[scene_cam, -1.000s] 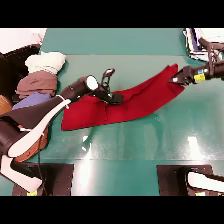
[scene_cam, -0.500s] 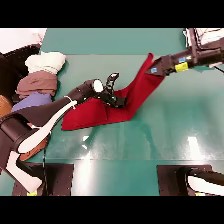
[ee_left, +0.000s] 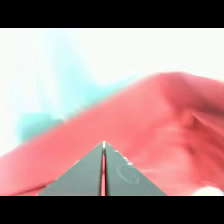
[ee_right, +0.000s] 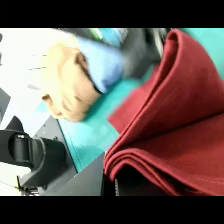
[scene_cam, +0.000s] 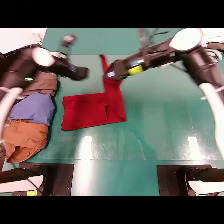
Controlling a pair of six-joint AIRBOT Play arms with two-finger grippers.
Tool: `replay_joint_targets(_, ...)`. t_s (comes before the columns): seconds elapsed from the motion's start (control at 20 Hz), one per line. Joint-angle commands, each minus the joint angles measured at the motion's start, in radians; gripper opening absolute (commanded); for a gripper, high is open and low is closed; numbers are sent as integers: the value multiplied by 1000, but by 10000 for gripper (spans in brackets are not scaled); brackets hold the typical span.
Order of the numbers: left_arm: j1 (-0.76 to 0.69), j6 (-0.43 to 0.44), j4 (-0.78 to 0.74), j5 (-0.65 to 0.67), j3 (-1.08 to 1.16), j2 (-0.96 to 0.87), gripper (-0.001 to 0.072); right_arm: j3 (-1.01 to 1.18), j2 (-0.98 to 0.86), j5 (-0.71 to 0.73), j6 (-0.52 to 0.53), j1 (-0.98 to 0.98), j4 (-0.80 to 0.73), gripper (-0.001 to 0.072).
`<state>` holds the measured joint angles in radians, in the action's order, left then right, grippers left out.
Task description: Fold the shirts.
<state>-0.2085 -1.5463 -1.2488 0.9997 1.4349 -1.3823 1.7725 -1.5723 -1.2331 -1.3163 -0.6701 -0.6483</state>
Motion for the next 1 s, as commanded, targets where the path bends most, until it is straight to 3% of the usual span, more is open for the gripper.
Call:
replay_joint_targets(0.0,189,2,-161,48,1,185,23,97,-149,165,27,-184,3,52)
replay_joint_targets(0.05,228,2,-161,51,1,217,23,134,-204,214,57,-234,2,277)
replay_joint_targets(0.1,257,2,-161,57,1,238,23,173,-253,241,61,-271,2,439)
replay_joint_targets(0.15,278,2,-161,65,1,254,23,217,-300,233,61,-297,-1,457)
replay_joint_targets(0.35,295,10,-158,111,0,259,23,233,-320,93,9,-253,-61,405)
replay_joint_targets(0.75,295,10,-48,128,-1,258,23,-394,-5,87,-4,132,-192,411)
replay_joint_targets(0.8,295,10,-30,128,-3,258,23,-455,10,84,-4,182,-190,487)
replay_joint_targets(0.85,295,10,-22,128,-3,256,23,-504,13,72,-4,231,-187,629)
replay_joint_targets(0.95,295,10,-7,123,-7,256,23,-574,0,80,-4,290,-181,633)
